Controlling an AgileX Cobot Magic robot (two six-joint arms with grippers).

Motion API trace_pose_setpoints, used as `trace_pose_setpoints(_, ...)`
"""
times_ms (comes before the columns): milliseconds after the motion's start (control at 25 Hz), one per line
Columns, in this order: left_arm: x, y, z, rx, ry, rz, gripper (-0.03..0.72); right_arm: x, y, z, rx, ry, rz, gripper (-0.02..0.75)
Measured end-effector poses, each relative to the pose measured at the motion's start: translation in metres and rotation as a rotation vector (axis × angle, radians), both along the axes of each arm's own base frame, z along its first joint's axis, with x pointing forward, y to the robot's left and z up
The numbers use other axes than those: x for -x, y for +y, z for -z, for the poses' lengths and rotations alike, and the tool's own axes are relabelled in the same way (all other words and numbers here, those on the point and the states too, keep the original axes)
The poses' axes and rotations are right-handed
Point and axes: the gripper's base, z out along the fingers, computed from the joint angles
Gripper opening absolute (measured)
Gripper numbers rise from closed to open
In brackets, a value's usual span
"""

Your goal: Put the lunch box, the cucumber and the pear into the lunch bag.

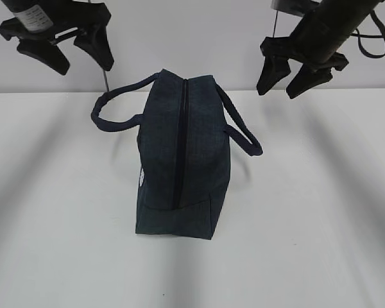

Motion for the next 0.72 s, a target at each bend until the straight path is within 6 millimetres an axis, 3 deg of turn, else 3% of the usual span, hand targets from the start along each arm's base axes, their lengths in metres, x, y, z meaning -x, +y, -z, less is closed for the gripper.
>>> trace_pose_setpoints(120, 0.021, 0.007, -0.001, -0.028, 0.022, -0.003, 0.573, 0.009, -0.002, -0.018, -0.005, -0.023, 0.033, 0.465)
trace_pose_setpoints(280, 0.055, 0.02, -0.005, -0.077, 0.037, -0.006, 0.568, 0.038, -0.006, -0.044, -0.005, -0.046, 0.044, 0.382)
trace_pose_setpoints(480, 0.106, 0.037, -0.011, -0.128, 0.033, -0.008, 0.563, 0.094, -0.012, -0.062, -0.004, -0.034, 0.049, 0.358)
trace_pose_setpoints(720, 0.173, 0.055, -0.013, -0.135, 0.015, -0.01, 0.561, 0.165, -0.022, -0.062, 0.026, 0.0, 0.047, 0.354)
